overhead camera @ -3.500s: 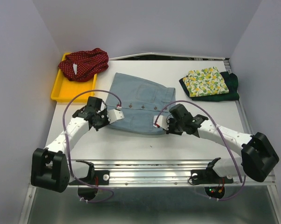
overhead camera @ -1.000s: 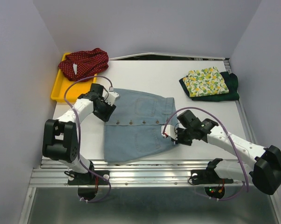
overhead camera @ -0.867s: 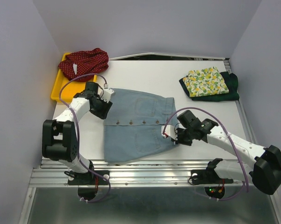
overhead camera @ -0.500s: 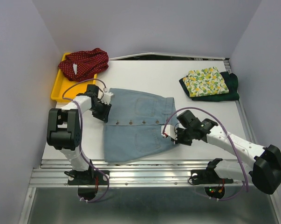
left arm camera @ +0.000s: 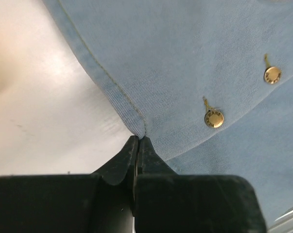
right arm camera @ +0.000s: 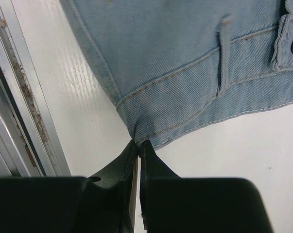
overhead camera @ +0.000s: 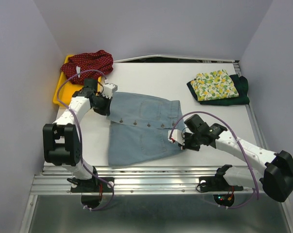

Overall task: Fold and stack the skirts
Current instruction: Fold the skirt

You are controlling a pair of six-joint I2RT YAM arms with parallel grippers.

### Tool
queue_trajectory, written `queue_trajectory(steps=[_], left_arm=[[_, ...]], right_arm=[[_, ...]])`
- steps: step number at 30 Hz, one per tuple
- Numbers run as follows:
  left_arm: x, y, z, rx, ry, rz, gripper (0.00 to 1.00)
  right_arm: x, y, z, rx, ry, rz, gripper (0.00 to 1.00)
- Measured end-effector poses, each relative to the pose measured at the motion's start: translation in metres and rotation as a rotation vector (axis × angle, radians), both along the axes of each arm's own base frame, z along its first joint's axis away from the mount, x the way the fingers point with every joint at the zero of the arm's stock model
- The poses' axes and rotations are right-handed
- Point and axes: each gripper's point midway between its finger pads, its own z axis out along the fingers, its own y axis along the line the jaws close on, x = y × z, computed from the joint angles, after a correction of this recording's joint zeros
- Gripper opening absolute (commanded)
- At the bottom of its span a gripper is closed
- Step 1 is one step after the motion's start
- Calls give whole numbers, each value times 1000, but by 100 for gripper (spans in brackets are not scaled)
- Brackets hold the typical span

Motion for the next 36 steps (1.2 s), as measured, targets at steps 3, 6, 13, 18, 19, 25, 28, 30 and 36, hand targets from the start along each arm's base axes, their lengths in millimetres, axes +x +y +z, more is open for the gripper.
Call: queue_trajectory(steps=[3,6,13,18,19,25,28,30,36], left_arm=[[24,-3,28,-7,-91,-6,0],[41,-6,34,-9,-120,-13,0],[50,-11,-28,24,4,-27,16],[46,-5,-35,63,10,-45,54],[43,-3,-32,69,1,-53,56],[-3,5,41,118,-172,-218,57],[-29,3,87,180,-331,-373,54],[-52,-4,84,214,-351,-464,54],[-85,-27,7,204,-107,-580,51]], right_arm=[[1,1,0,2,-5,0,1],[2,1,1,4,-9,-1,1],[3,2,-4,-6,3,-2,1],[3,2,-11,-22,26,-1,1],[3,2,-11,-23,26,-2,1],[2,2,-11,-18,36,-19,1],[0,4,-11,-8,49,-30,1],[-1,6,-12,0,58,-33,1],[-2,7,-32,-38,124,-49,1]])
